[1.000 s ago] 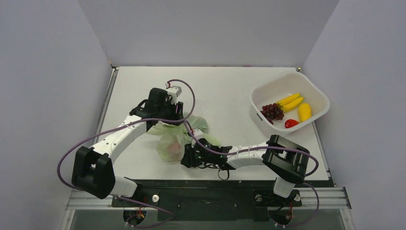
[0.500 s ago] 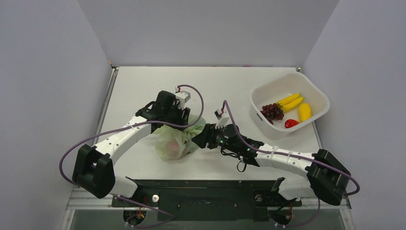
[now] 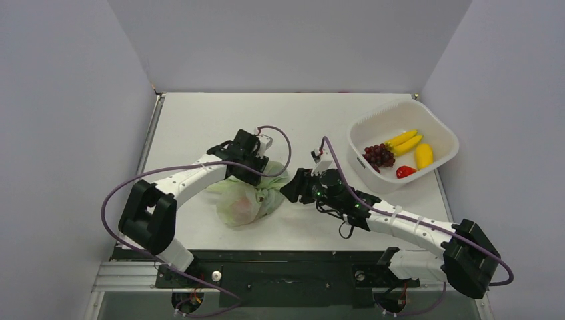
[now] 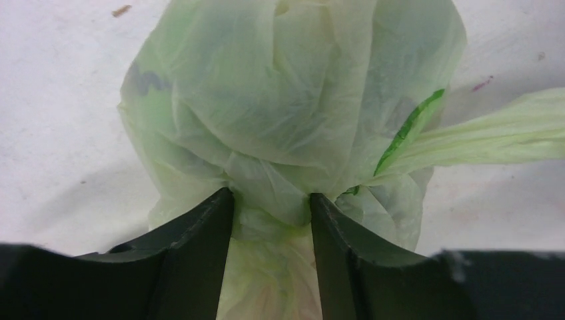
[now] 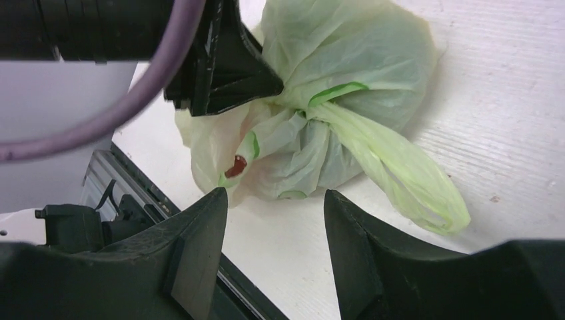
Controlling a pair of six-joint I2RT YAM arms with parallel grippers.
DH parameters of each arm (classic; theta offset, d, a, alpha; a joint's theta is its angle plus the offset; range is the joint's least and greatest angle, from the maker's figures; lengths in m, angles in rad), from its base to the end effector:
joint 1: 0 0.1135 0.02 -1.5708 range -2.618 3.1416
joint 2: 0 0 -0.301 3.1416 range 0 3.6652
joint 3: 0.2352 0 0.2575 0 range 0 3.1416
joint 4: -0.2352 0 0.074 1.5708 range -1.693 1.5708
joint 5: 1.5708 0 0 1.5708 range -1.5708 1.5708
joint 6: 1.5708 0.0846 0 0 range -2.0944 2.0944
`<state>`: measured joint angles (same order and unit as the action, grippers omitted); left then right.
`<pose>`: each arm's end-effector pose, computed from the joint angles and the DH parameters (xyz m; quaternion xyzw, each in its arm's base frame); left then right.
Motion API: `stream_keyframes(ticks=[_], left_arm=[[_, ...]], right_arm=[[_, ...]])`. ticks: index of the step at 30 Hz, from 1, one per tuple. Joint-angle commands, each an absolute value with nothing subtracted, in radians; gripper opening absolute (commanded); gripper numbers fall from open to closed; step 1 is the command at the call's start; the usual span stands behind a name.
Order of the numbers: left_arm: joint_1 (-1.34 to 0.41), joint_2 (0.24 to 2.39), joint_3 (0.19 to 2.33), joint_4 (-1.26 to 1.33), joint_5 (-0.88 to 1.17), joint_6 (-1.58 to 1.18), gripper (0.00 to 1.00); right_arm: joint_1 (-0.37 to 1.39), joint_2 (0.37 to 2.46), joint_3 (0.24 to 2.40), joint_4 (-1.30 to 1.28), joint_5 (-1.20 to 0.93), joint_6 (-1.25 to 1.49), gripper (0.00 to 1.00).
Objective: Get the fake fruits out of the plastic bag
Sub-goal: Untie the plastic bag at the center of the board.
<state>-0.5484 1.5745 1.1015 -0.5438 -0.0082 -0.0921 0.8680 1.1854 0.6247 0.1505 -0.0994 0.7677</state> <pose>0.3031 -0.1844 0.2190 0.2165 0.9372 -0.0823 0.2608 0.1848 0.2312 0.2470 -0.0691 0.8329 0.4280 0.3441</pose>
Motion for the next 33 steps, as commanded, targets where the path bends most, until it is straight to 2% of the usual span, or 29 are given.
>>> stream_keyframes(ticks=[1,2,6,15,19,26,30,33], left_arm=[[-0.608,1.564,1.14,-0.564,0.067,-0.062,0.34],[-0.626,1.548,1.133,-0.553,0.08,-0.05,0.23],[-0.682,1.482,1.105,-0.508,0.142,-0.019,0.07],[-0.71,1.315,1.023,-0.413,0.188,-0.005,0.04],[-0.71,1.3,1.019,-0.404,0.195,-0.005,0.04],[-0.709,1.296,1.02,-0.398,0.222,-0.005,0.04],[-0.709,1.3,1.022,-0.4,0.227,-0.005,0.04],[-0.709,1.298,1.022,-0.399,0.228,-0.005,0.04]], right_arm=[[0.854,1.122,0.627,0.117,-0.041,0.754,0.51],[0.848,1.108,0.623,0.1,-0.026,0.754,0.5],[0.82,1.092,0.619,0.046,-0.017,0.76,0.47],[0.816,1.136,0.654,0.025,-0.049,0.755,0.47],[0.822,1.203,0.664,0.116,-0.135,0.799,0.51],[0.85,1.245,0.686,0.201,-0.163,0.813,0.64],[0.847,1.256,0.695,0.251,-0.174,0.832,0.65],[0.792,1.262,0.652,0.324,-0.191,0.95,0.65]])
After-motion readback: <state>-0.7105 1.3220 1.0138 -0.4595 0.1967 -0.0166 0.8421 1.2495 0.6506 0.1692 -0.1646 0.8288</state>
